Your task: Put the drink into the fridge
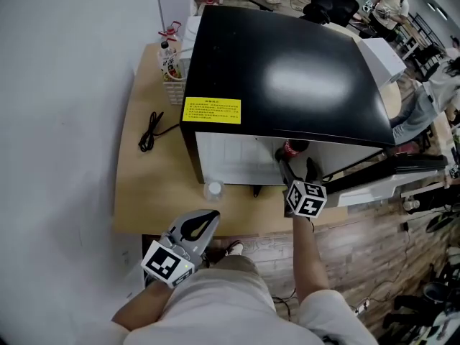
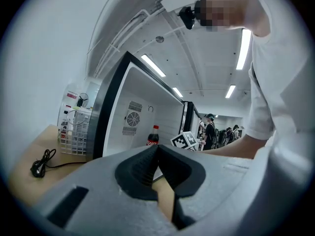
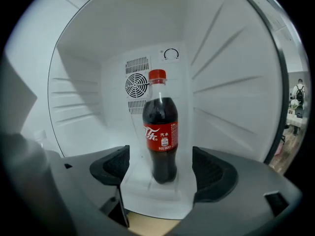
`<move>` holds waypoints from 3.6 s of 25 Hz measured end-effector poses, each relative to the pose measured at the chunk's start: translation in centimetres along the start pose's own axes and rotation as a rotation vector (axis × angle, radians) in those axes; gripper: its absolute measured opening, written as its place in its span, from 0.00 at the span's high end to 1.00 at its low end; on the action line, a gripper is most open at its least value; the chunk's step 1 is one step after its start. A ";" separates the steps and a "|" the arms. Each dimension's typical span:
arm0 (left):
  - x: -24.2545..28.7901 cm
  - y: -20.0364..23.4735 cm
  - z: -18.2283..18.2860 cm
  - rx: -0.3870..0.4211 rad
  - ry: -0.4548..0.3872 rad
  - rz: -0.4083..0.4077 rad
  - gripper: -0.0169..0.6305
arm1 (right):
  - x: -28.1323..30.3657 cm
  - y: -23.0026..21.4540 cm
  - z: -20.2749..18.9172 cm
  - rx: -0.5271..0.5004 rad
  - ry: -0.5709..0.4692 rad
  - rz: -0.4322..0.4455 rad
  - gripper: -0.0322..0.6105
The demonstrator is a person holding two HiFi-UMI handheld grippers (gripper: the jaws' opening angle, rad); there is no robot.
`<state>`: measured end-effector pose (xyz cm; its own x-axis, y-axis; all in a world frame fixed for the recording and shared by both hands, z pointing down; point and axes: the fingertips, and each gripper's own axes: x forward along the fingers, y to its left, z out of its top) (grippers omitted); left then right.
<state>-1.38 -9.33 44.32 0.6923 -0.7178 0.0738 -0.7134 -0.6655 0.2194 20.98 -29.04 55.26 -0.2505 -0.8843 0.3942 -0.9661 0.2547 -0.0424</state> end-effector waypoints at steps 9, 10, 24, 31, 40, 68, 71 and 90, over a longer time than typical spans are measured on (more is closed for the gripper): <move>0.0 0.0 1.4 0.036 -0.038 -0.094 0.95 | -3.5 0.6 -0.3 0.015 0.000 -0.046 0.47; -0.1 0.1 1.6 0.041 -0.043 -0.100 0.95 | -3.7 0.6 -0.2 0.021 -0.007 -0.051 0.50; -1.6 1.0 3.2 0.079 -0.084 -0.099 0.95 | -6.7 1.5 -0.3 0.120 -0.072 -0.058 0.94; -1.6 1.4 4.5 0.086 -0.115 -0.071 0.95 | -8.7 2.3 0.7 0.118 -0.076 0.024 0.95; -1.2 1.8 5.9 0.090 -0.152 -0.034 0.95 | -12.2 2.5 5.9 0.096 -0.189 0.072 0.95; -4.0 6.0 9.5 0.104 -0.252 0.182 0.95 | -23.2 6.3 18.1 -0.160 -0.489 0.196 0.95; -4.5 6.3 10.0 0.106 -0.261 0.207 0.95 | -24.0 6.8 18.6 -0.207 -0.496 0.190 0.95; -5.1 4.1 11.9 0.144 -0.279 0.185 0.95 | -25.3 5.8 17.8 -0.157 -0.492 0.132 0.95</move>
<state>-9.12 -10.84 33.27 0.5083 -0.8437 -0.1728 -0.8454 -0.5271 0.0868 20.62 -12.15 28.65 -0.4060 -0.9100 -0.0841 -0.9126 0.3987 0.0905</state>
